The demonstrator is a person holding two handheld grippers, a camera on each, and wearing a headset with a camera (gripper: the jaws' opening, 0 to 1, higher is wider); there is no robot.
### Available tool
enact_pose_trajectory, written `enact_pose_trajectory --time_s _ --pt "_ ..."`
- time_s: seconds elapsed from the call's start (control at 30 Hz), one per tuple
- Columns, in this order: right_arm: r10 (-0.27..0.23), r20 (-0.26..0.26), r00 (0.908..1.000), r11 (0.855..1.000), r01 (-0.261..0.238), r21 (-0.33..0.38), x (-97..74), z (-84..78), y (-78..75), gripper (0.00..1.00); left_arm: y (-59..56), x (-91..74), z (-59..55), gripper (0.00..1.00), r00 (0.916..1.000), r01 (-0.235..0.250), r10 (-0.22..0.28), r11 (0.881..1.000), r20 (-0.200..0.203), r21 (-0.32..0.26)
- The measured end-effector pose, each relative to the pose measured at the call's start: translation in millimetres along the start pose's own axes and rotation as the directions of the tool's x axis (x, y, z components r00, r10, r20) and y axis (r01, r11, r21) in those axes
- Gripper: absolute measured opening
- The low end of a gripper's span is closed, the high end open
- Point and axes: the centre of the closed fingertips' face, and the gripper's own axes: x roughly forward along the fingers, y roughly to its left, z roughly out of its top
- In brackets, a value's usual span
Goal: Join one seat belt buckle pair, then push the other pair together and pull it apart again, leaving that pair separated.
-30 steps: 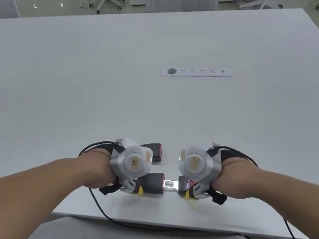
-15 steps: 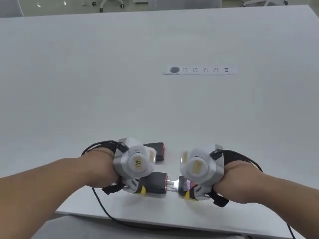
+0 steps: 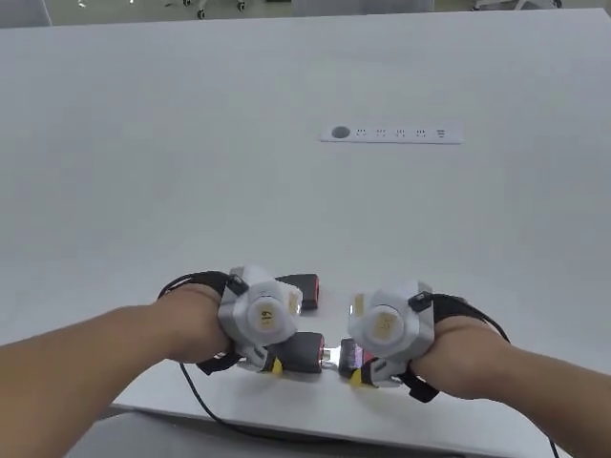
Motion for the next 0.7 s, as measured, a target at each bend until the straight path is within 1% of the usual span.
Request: enact_pose_trajectory --time_s 0.13,0.17,0.3,0.4,0.43,0.47,0.5,0.6,0.63,0.7 --pt "0.003 0.012 0.9999 1.000 -0.003 -0.009 2.0 6.1 -0.1 0.31 -0.3 0.4 0.3 0.31 0.9999 0.004 -0.004 1.000 -0.014 0.005" --pt "0.002 0.007 1.0000 1.000 -0.002 -0.009 2.6 5.5 -0.3 0.31 -0.4 0.2 0.3 0.31 0.9999 0.005 -0.005 1.000 -0.013 0.007" --pt "0.006 0.017 0.9998 1.000 -0.006 0.006 6.1 11.6 -1.2 0.30 0.0 -0.2 -0.4 0.31 1.0000 0.006 -0.006 1.000 -0.005 -0.004" --pt "0.006 0.034 0.9994 1.000 -0.007 0.017 7.8 16.4 0.1 0.30 -0.3 0.0 -0.2 0.31 0.9999 0.010 -0.010 1.000 0.001 -0.003" --pt "0.009 0.021 0.9997 1.000 -0.009 0.019 6.2 12.2 0.9 0.30 -0.3 -0.8 -1.2 0.31 1.0000 0.008 -0.008 1.000 0.000 -0.009" --pt "0.009 0.022 0.9997 1.000 -0.009 0.020 5.9 10.4 1.1 0.30 -0.5 -0.7 -0.9 0.31 1.0000 0.007 -0.007 1.000 0.001 -0.010" --pt "0.009 0.030 0.9995 1.000 -0.010 0.020 6.8 11.2 0.8 0.30 -0.8 -0.8 -1.1 0.31 1.0000 0.006 -0.006 1.000 0.002 -0.014" --pt "0.004 0.031 0.9995 1.000 -0.005 0.026 6.8 10.5 0.5 0.31 -1.1 -2.0 -2.3 0.31 0.9999 -0.008 0.009 1.000 0.015 -0.026" --pt "0.001 0.029 0.9996 1.000 -0.002 0.024 6.7 10.9 0.3 0.31 -1.1 -2.3 -2.6 0.31 0.9998 -0.012 0.012 0.999 0.019 -0.032" --pt "0.004 0.030 0.9995 1.000 -0.004 -0.004 6.1 9.4 0.0 0.32 -1.0 -2.5 -3.4 0.31 0.9996 -0.014 0.015 0.999 0.023 -0.030"
